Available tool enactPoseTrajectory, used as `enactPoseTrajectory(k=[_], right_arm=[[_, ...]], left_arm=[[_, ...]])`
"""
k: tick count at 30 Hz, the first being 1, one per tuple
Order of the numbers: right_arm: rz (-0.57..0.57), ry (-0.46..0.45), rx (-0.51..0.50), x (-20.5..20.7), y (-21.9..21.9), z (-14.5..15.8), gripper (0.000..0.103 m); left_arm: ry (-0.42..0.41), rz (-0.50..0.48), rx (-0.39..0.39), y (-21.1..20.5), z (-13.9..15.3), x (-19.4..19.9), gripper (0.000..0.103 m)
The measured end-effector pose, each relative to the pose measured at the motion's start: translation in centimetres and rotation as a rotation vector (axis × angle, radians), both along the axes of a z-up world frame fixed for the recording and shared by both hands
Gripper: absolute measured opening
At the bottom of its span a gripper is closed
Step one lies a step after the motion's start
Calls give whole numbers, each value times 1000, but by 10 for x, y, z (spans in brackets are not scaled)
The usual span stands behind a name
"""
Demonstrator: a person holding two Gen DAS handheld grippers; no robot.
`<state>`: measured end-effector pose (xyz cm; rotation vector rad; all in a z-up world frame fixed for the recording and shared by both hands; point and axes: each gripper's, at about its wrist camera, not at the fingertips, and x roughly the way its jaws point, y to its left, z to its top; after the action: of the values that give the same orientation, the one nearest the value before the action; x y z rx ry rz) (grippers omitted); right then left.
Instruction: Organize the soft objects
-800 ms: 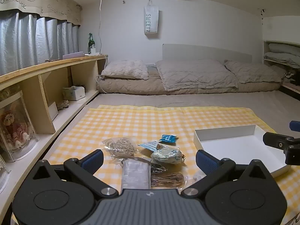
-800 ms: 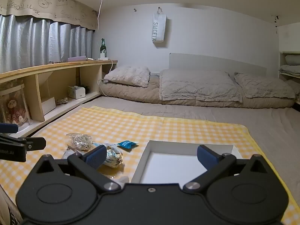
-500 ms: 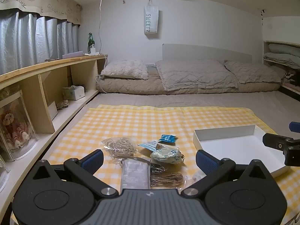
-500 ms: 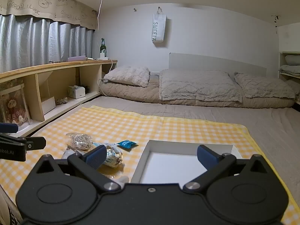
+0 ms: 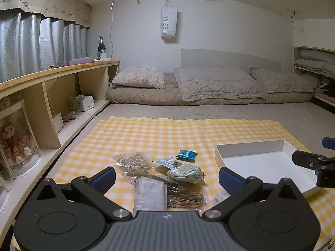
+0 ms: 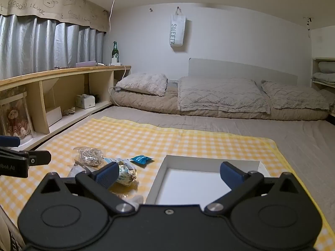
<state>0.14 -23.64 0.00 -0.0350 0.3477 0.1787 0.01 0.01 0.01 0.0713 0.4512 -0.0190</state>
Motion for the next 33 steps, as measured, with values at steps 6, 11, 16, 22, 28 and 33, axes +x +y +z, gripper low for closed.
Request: enactPoseTrajectory(k=[6, 11, 16, 22, 28, 33], right_arm=[[1, 2, 0, -1, 0, 0, 103], [0, 2, -1, 0, 0, 0, 103], [1, 2, -1, 0, 0, 0, 103], [0, 3, -1, 0, 1, 0, 103], [2, 3, -2, 0, 2, 1, 103], [0, 4, -1, 1, 4, -4, 103]], left_arm=[[0, 0, 0, 0, 0, 0, 103], [0, 0, -1, 0, 0, 0, 103], [1, 0, -2, 0, 0, 0, 103], [1, 0, -3, 0, 0, 0, 103], [1, 0, -3, 0, 0, 0, 103], [1, 1, -3, 0, 0, 0, 103]])
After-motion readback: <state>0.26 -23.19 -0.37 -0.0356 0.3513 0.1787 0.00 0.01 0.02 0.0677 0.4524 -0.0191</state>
